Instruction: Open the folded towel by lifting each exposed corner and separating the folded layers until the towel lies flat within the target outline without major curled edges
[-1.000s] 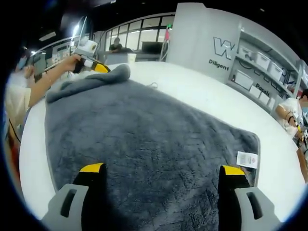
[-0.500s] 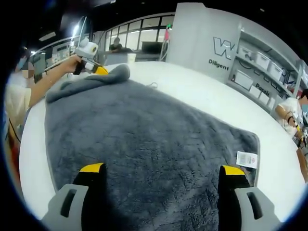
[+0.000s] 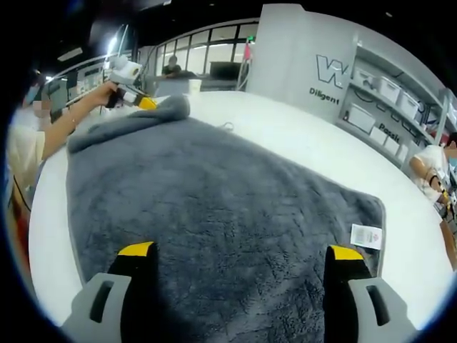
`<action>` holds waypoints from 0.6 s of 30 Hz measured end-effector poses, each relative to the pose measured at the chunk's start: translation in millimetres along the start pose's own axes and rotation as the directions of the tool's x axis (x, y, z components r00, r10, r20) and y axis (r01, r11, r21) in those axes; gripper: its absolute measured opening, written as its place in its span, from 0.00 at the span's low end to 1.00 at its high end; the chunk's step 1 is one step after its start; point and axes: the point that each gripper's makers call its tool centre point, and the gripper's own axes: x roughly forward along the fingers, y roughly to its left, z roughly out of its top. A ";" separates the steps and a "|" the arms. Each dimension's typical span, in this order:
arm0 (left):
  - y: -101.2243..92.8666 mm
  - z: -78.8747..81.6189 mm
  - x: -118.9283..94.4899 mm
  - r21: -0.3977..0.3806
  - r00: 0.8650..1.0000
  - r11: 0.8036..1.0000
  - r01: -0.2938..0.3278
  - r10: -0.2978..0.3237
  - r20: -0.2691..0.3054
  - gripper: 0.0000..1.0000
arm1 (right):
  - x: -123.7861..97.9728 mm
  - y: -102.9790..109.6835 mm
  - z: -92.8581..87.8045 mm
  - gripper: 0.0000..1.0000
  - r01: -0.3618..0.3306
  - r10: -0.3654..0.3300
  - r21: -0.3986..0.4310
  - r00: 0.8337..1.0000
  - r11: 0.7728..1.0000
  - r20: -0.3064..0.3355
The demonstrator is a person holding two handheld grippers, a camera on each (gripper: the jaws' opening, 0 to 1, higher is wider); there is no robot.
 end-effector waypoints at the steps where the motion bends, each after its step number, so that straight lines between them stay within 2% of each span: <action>1: 5.5 -1.2 -3.2 0.011 1.000 1.000 -0.024 0.024 -0.007 0.03 | 0.1 0.0 -0.1 0.97 0.000 0.000 0.001 1.000 1.000 0.000; 10: 41.4 -7.0 -29.8 0.029 0.989 0.989 -0.143 0.144 -0.018 0.03 | -0.1 0.5 -0.6 0.97 0.000 0.000 0.002 1.000 1.000 -0.001; 15: 69.0 -14.6 -49.6 0.071 0.967 0.966 -0.248 0.252 -0.046 0.03 | -0.8 0.0 -0.6 0.98 0.006 -0.006 -0.002 1.000 1.000 -0.001; 18: 79.6 -20.5 -61.3 0.075 0.956 0.957 -0.281 0.286 -0.062 0.03 | -1.4 -0.6 -0.6 0.99 0.009 -0.009 -0.004 1.000 1.000 -0.002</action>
